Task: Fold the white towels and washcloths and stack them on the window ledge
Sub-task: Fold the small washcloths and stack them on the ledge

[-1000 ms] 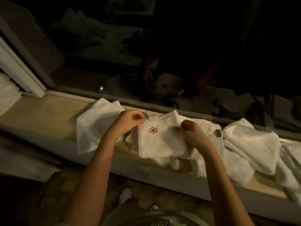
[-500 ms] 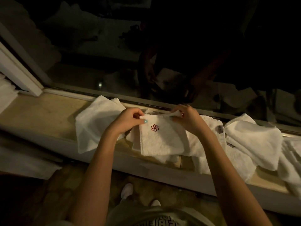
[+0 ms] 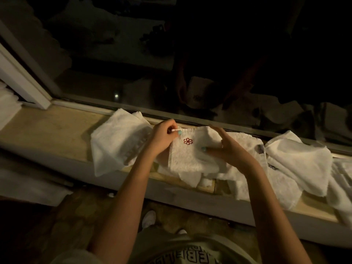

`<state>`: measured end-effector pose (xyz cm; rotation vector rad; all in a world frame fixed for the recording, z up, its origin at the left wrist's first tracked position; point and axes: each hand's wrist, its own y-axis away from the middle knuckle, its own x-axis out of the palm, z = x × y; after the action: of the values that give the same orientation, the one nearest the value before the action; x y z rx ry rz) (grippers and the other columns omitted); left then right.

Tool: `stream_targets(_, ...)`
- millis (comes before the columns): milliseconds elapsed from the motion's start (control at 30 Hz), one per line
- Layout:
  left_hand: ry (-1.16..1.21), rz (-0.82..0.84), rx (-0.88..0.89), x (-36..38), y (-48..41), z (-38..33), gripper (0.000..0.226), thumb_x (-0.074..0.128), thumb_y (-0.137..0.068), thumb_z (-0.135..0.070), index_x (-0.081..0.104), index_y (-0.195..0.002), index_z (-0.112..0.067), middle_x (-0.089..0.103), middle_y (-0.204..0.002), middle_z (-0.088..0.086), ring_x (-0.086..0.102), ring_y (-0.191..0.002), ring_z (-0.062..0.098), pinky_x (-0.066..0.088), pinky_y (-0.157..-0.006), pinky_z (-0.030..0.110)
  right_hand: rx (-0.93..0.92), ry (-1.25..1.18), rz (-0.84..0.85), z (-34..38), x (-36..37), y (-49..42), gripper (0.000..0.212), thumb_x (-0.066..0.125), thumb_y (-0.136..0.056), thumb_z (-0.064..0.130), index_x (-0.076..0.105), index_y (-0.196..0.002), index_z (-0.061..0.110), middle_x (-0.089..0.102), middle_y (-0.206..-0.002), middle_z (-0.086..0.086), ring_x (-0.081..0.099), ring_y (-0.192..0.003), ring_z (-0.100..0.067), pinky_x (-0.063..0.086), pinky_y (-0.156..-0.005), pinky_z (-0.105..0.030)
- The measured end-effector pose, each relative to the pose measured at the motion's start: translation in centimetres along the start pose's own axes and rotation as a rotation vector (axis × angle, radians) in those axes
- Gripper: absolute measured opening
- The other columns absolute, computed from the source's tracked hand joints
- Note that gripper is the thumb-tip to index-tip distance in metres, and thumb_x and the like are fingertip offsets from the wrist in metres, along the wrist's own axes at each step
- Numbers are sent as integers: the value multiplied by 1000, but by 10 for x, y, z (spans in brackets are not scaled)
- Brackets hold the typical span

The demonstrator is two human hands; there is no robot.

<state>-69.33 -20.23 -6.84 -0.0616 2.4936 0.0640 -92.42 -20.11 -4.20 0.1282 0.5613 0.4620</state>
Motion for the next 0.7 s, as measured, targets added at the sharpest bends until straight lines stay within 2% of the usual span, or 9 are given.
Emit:
stream_targets(100,83,-107,-80,-3,16,-2,13,64,-89,-18,53,-95,-18,61,-95,-2,58,-86,11,46,-72,23,2,-70,-74,-5,9,6,63,74,-81,18,44,-134,36,53,-126,-2,57,-108,-26,53,-90,-47)
stream_targets(167,102,-105,-159,-11,33,-3,19,63,-90,-28,50,-102,-21,60,-96,-5,59,-88,13,52,-75,30,-15,-36,-148,-6,16,6,52,74,-82,17,52,-127,30,56,-118,1,58,-106,-25,53,-89,-39)
stream_targets(233,70,11,-176,-19,49,-2,30,62,-88,-40,50,-113,-27,59,-98,-6,60,-88,14,56,-78,37,-28,1,-204,-7,21,6,47,73,-82,16,56,-125,26,56,-112,2,58,-102,-22,49,-83,-30)
stream_targets(300,65,114,-155,-24,60,-3,48,64,-84,-46,45,-126,-34,62,-104,-2,63,-90,17,57,-79,40,-51,32,-234,-8,25,8,44,73,-83,19,57,-124,26,57,-111,3,57,-98,-19,48,-81,-29)
stream_targets(400,112,219,-146,-21,64,-5,65,72,-81,-38,39,-137,-37,63,-108,5,63,-90,20,56,-79,37,-94,88,-297,-9,31,15,39,70,-85,22,58,-122,28,56,-106,6,55,-92,-15,45,-75,-27)
stream_targets(500,235,292,-146,-16,65,-11,61,74,-82,-20,44,-134,-29,56,-130,2,57,-109,14,57,-82,29,-97,113,-360,-6,37,23,36,67,-88,25,58,-123,29,56,-103,8,52,-87,-10,39,-64,-17)
stream_targets(600,323,268,-110,-12,66,-20,46,69,-85,-9,51,-125,-22,53,-124,-4,54,-105,6,54,-73,16,-82,122,-394,-5,39,26,35,66,-88,25,59,-122,31,59,-103,7,53,-88,-12,43,-68,-24)
stream_targets(700,400,206,-64,-14,66,-21,39,67,-86,-7,55,-120,-25,52,-123,-8,55,-110,9,54,-79,20,-55,35,-360,-2,37,29,39,66,-89,23,58,-127,26,57,-109,8,57,-95,-15,49,-75,-29)
